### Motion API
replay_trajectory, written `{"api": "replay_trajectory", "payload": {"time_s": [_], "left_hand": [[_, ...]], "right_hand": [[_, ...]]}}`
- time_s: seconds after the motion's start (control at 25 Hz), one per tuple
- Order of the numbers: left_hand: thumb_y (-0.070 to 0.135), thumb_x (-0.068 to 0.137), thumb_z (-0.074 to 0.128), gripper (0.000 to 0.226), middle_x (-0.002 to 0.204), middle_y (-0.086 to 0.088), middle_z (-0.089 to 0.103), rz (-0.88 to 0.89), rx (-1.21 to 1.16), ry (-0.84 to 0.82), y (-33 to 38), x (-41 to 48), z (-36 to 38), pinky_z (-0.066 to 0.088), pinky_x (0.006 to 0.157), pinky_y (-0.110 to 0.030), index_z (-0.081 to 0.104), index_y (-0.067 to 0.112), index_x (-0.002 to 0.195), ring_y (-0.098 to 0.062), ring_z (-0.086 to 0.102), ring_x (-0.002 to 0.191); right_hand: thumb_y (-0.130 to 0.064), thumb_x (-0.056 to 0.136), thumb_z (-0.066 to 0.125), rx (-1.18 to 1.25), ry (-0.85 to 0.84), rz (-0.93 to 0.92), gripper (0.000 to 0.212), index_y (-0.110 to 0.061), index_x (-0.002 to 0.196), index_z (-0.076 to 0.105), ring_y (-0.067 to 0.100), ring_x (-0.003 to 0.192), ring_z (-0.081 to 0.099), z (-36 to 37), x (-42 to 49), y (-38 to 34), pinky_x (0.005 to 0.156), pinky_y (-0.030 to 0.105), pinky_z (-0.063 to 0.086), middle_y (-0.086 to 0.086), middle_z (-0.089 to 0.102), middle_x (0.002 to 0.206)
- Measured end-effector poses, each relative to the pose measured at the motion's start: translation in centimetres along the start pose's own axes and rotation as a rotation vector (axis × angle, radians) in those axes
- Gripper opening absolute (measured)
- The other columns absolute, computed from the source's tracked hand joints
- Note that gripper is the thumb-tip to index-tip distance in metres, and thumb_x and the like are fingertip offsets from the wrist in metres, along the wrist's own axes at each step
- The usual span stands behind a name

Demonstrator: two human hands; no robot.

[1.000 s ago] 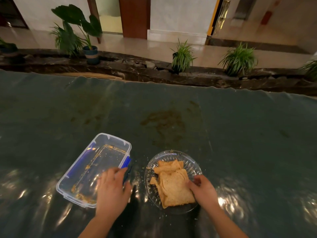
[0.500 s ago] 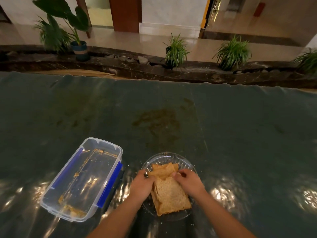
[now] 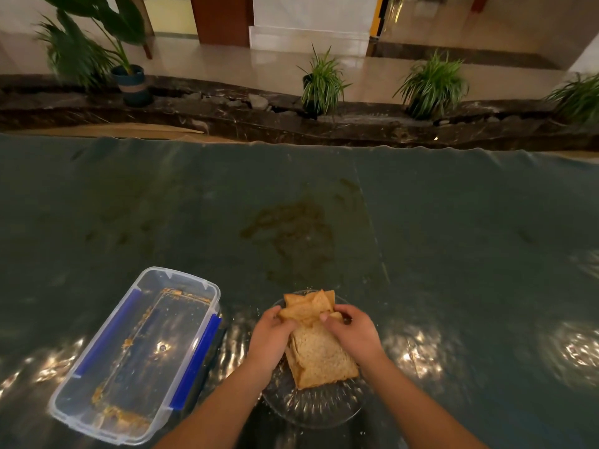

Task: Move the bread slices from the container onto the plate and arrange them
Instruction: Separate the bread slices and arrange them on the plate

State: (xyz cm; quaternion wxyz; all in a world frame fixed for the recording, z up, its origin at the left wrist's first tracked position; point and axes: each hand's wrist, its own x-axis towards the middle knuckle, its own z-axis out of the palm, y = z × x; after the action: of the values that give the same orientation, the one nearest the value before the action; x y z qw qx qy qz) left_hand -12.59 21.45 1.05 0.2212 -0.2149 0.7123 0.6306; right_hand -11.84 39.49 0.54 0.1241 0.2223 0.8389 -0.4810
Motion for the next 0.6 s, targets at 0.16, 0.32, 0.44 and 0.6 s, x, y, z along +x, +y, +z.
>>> {"api": "replay_trajectory", "payload": {"time_s": [0.16,0.32,0.44,0.6], "left_hand": [[0.015,0.077,0.079,0.069,0.104,0.017,0.065,0.069,0.017,-0.005,-0.9,0.1,0.1,0.051,0.066,-0.014,0.045,0.019,0.137,0.002,0.066,0.090],[0.018,0.067,0.088,0.093,0.119,0.011,0.059,0.131,0.120,-0.029,-1.6,0.0,0.1,0.047,0.077,-0.017,0.037,0.021,0.145,-0.003,0.056,0.104],[0.015,0.059,0.092,0.104,0.124,0.008,0.059,0.167,0.196,-0.045,-2.0,0.0,-0.1,0.054,0.089,-0.030,0.036,0.025,0.146,-0.010,0.058,0.110],[0.007,0.059,0.088,0.100,0.115,0.018,0.061,0.231,0.255,-0.035,-2.2,-0.4,0.0,0.057,0.081,-0.024,0.039,0.032,0.142,-0.003,0.062,0.102]], "right_hand": [[-0.053,0.074,0.075,-0.032,-0.007,-0.014,0.064,-0.023,0.128,0.058,0.016,0.109,0.061,0.0,0.1,0.4,0.093,0.041,0.053,-0.002,0.065,0.121],[-0.055,0.065,0.080,-0.135,-0.030,-0.023,0.079,-0.023,0.132,0.053,0.016,0.112,0.059,-0.2,-0.7,1.6,0.091,0.036,0.053,-0.004,0.060,0.125],[-0.053,0.061,0.082,-0.296,-0.069,-0.040,0.079,-0.024,0.129,0.054,0.016,0.110,0.058,-0.2,-1.2,1.9,0.085,0.030,0.051,-0.004,0.058,0.123],[-0.049,0.061,0.082,-0.350,0.007,-0.070,0.074,-0.025,0.125,0.054,0.014,0.102,0.059,0.1,-1.8,1.4,0.075,0.026,0.046,-0.006,0.057,0.117]]}}
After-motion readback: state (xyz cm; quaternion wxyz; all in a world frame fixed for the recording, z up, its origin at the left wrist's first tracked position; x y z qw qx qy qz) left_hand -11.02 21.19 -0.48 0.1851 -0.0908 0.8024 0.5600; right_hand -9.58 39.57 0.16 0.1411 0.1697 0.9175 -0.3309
